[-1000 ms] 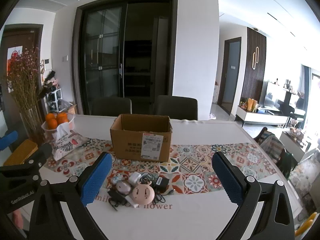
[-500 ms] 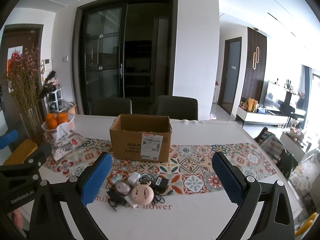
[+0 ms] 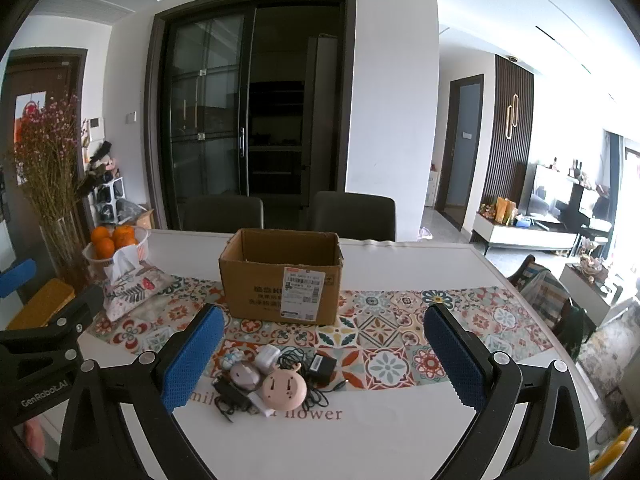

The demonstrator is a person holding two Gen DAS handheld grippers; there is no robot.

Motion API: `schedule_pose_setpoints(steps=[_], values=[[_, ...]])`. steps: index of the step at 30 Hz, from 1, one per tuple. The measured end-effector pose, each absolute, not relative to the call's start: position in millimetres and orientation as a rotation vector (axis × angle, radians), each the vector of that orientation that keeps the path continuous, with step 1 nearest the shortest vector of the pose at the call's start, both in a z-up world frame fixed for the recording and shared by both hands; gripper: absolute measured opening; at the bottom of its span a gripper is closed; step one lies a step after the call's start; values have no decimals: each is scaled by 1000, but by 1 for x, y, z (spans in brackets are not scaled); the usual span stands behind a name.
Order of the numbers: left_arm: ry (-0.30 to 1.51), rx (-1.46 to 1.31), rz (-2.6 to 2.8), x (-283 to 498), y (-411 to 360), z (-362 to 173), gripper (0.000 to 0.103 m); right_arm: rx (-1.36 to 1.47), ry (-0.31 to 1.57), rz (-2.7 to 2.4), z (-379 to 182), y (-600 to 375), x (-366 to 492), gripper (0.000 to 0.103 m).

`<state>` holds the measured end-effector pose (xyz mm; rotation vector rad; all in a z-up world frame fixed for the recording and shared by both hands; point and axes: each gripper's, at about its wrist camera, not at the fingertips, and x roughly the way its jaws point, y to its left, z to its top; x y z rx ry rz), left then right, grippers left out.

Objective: Organize rigid objects

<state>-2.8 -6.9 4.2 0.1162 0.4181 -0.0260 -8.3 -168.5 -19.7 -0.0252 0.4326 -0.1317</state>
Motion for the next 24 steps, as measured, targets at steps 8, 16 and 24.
schedule_pose_setpoints(steps=[8, 16, 24], values=[[416, 116, -26, -3, -8, 5, 103, -26, 435, -130, -20, -168, -6, 101], [418, 117, -27, -3, -8, 5, 103, -26, 432, -132, -21, -168, -8, 101], [419, 117, -29, -3, -9, 5, 103, -27, 435, -130, -21, -169, -6, 101]])
